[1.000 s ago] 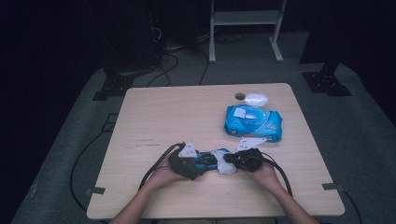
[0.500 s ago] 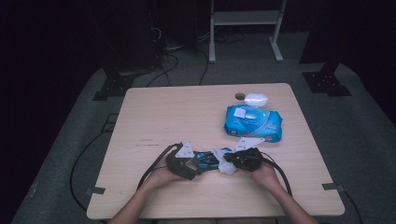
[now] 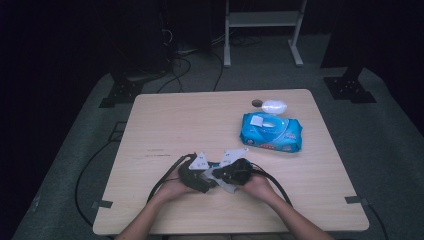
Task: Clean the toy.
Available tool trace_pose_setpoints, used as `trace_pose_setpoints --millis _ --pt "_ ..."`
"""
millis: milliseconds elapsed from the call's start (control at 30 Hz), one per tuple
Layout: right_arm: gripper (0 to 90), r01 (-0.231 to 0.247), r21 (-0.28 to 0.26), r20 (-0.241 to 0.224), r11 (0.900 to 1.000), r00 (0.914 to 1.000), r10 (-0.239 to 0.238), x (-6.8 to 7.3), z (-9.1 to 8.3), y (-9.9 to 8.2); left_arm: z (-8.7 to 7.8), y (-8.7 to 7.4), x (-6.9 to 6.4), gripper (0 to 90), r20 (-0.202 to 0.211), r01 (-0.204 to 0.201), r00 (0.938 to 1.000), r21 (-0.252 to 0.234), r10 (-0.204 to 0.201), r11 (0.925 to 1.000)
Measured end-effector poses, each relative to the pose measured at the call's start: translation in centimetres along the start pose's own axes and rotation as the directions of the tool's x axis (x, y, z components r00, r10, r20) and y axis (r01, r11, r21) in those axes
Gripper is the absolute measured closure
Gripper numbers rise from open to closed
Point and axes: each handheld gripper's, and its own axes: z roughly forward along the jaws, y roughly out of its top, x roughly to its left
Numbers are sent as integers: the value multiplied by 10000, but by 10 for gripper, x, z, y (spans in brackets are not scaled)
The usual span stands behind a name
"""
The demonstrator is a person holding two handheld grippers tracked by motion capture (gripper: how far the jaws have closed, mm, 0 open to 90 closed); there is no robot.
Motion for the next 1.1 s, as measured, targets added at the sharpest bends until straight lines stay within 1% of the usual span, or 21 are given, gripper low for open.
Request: trace_pose_setpoints --millis 33,67,100,200,233,300,367,400,467,500,533,567,600,667,733,800,833,867,933,967,1100 --pt "843 -89 19 -51 10000 9999 89 -1 0 1 0 0 0 254 4 3 10000 -5 -3 10000" --pt "848 -132 106 140 9999 9998 130 -6 -5 0 0 0 0 254 -6 26 10000 -20 -26 10000" --pt "848 -132 106 140 9999 9998 130 -6 -5 0 1 0 -1 254 -20 12 10000 -13 -12 10000" --pt "852 -149 183 688 9997 9975 136 -12 -17 -5 1 0 -1 253 -16 -29 10000 2 29 10000" --pt "852 -181 224 783 9996 9968 163 -14 -20 -6 1 0 -1 253 -22 -33 10000 -1 33 10000" --pt "855 -202 254 894 9995 9958 178 -16 -23 -8 2 1 -2 254 -80 -119 9999 55 120 9999" --pt "854 -43 232 1224 9997 9925 14 -17 -23 -6 2 1 -2 257 -103 -134 9999 63 135 9999" --pt "855 -57 152 1296 9999 9916 37 -17 -23 -5 2 1 -2 257 -98 -122 9999 52 123 9999" --pt "855 -245 64 1216 9997 9923 236 -19 -22 -3 2 1 -2 257 -81 -124 9999 37 124 9999" --pt "854 -231 93 1212 9997 9924 218 -19 -20 -1 2 1 -2 256 -60 -109 9999 -5 109 9999" --pt "845 -241 105 1084 9997 9938 228 -19 -17 0 3 1 -1 256 -39 -100 9999 -17 100 9999" --pt "794 -352 117 822 9993 9960 341 -19 -15 0 3 1 -1 256 -23 -80 10000 -24 80 10000" --pt "723 -406 40 685 9992 9968 402 -19 -13 2 3 1 -1 254 12 -15 10000 -64 15 10000" --pt "694 -378 -135 536 9992 9978 385 -18 -13 4 4 3 0 235 106 253 9996 -248 -251 9994" --pt "652 -369 -132 288 9992 9989 373 -15 -11 6 5 5 0 211 71 240 9997 -259 -238 9994" --pt "658 -87 84 265 9999 9996 84 -12 -5 9 6 7 -1 207 -4 183 9998 -197 -183 9996" --pt "682 73 180 405 9998 9991 -81 -10 -1 10 6 6 -1 216 -29 132 9999 -169 -132 9998" --pt "716 100 265 490 9996 9987 -113 -9 2 11 6 6 -1 225 -26 149 9999 -174 -149 9997" --pt "761 -24 251 464 9997 9989 12 -10 6 11 5 6 0 230 -23 126 9999 -131 -127 9998" --pt "776 -93 240 350 9997 9994 84 -12 7 11 5 5 0 231 -22 119 9999 -154 -119 9998" --pt "789 -634 212 -105 9978 9979 637 -18 5 8 5 6 -1 238 -8 -54 10000 -186 54 9998"
